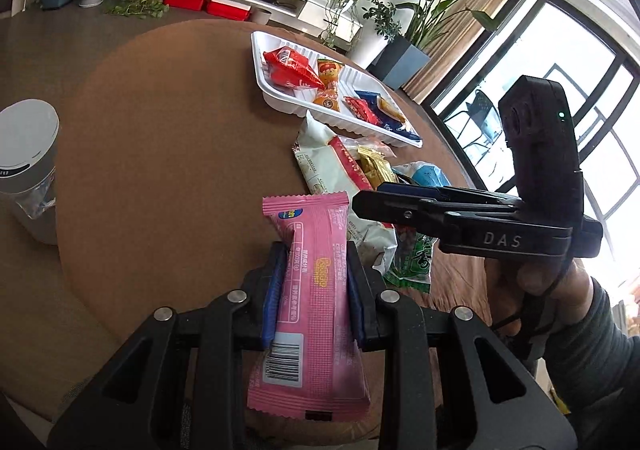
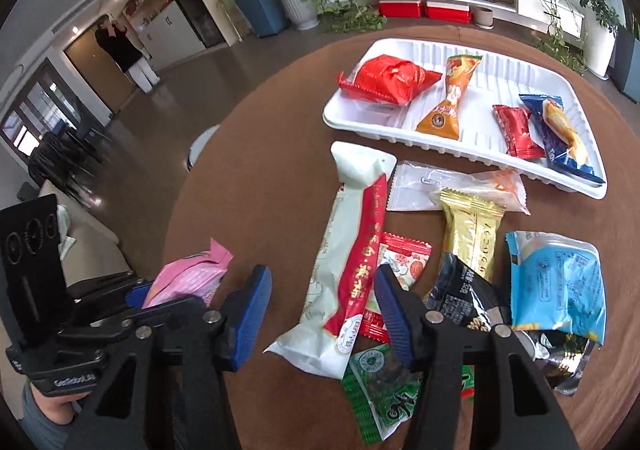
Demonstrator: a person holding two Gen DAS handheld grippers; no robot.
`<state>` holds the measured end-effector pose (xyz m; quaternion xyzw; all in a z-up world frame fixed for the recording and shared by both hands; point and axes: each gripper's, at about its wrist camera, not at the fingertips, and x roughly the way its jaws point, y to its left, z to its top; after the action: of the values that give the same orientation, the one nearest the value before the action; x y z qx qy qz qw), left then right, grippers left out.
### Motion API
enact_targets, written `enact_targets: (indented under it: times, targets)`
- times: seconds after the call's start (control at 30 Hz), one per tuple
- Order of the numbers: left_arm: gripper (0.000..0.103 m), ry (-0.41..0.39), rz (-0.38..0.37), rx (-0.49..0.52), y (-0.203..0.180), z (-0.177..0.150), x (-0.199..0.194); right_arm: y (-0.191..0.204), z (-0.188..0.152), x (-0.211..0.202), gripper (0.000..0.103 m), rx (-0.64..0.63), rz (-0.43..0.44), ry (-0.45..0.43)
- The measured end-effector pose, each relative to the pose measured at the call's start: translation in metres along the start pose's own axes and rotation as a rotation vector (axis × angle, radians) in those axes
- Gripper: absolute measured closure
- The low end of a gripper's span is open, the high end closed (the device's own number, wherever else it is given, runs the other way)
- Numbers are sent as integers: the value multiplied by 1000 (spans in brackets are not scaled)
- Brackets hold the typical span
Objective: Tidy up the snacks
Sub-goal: 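Grasp the white packet with red print with the right tool while the left tool holds the pink bar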
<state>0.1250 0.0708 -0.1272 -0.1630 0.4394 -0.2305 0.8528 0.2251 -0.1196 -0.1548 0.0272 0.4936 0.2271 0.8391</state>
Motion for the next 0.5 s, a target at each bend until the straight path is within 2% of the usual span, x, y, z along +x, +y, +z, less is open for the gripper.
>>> enact_targets:
  times: [0.13, 0.27, 0.43, 0.5]
  targets:
    - [77, -8, -15, -12, 5, -3, -3, -2, 2, 15, 51, 8, -31, 39]
    - [77, -7, -24, -22, 8, -4, 0, 5, 8, 21, 51, -23, -67, 41]
    - [77, -16, -35, -35, 12, -6, -3, 13, 14, 29, 58, -46, -92, 64]
    - [77, -20, -36, -41, 13, -5, -3, 17, 16, 30, 64, -62, -89, 64]
